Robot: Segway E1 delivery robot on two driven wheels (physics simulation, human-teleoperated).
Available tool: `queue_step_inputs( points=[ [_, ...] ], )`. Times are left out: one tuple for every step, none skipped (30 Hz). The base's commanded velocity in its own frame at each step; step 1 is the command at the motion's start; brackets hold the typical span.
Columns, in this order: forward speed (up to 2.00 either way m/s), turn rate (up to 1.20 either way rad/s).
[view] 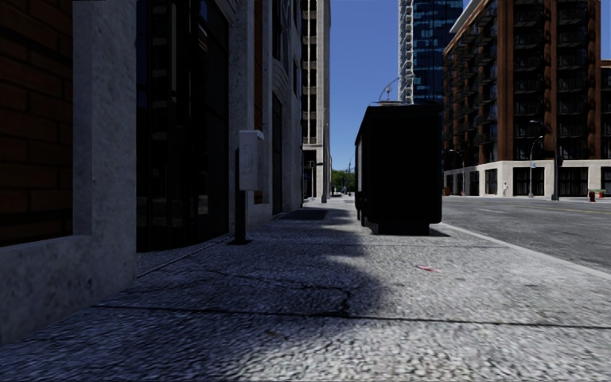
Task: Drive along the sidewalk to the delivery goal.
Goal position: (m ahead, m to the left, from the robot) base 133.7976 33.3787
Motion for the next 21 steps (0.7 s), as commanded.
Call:
queue_step_inputs(
  points=[
    [2.0, 0.0],
    [2.0, 0.0],
    [2.0, 0.0],
    [2.0, 0.0],
    [2.0, 0.0],
    [2.0, 0.0],
    [2.0, 0.0],
    [2.0, 0.0],
    [2.0, 0.0],
    [2.0, 0.0],
    [2.0, 0.0],
    [2.0, 0.0],
    [2.0, 0.0],
    [2.0, 0.0],
    [2.0, 0.0],
    [2.0, 0.0],
    [2.0, 0.0],
    [2.0, 0.0],
    [2.0, 0.0],
    [2.0, 0.0],
    [2.0, 0.0]
  ],
)
